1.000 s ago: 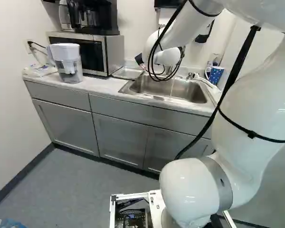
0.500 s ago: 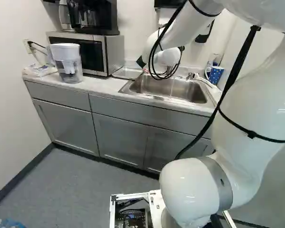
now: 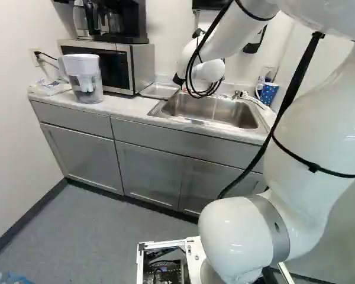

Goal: Rinse the cup and place it in the tray

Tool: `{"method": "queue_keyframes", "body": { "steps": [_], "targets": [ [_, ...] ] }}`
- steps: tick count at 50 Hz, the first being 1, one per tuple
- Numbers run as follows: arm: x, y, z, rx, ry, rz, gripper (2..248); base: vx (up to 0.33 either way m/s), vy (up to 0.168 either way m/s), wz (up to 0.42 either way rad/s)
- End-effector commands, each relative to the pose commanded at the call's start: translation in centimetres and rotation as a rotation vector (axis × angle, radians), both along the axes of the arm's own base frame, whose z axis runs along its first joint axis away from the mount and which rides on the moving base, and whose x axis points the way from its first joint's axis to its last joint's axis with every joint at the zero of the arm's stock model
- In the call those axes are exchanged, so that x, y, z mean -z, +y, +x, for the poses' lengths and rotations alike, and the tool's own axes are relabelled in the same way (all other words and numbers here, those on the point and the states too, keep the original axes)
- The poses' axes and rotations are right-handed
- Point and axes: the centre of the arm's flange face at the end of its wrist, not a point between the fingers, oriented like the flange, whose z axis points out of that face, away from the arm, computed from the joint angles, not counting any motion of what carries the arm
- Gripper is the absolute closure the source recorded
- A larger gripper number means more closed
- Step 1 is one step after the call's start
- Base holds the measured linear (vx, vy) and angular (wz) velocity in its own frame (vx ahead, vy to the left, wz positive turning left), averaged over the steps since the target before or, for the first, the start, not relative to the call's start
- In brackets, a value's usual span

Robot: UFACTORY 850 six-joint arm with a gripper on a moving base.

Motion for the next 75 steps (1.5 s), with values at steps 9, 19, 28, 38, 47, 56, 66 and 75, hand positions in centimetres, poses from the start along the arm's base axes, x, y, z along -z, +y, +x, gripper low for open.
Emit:
{"method": "queue_keyframes", "body": {
  "steps": [9,19,28,38,47,56,66,75],
  "targets": [
    [0.00,0.00,0.00,-0.012,-0.004,-0.094,128,0.000,0.000,0.000],
    [0.00,0.00,0.00,-0.025,-0.008,-0.198,128,0.000,0.000,0.000],
    [0.00,0.00,0.00,-0.037,-0.012,-0.291,128,0.000,0.000,0.000],
    [0.00,0.00,0.00,-0.051,-0.016,-0.396,128,0.000,0.000,0.000],
    [0.00,0.00,0.00,-0.053,-0.017,-0.416,128,0.000,0.000,0.000],
    [0.00,0.00,0.00,-0.053,-0.017,-0.416,128,0.000,0.000,0.000],
    [-0.02,0.10,0.03,-0.055,-0.020,-0.416,128,0.000,0.000,0.000],
    [-0.09,0.88,0.82,-0.067,-0.030,-0.416,128,0.000,0.000,0.000]
  ]
}}
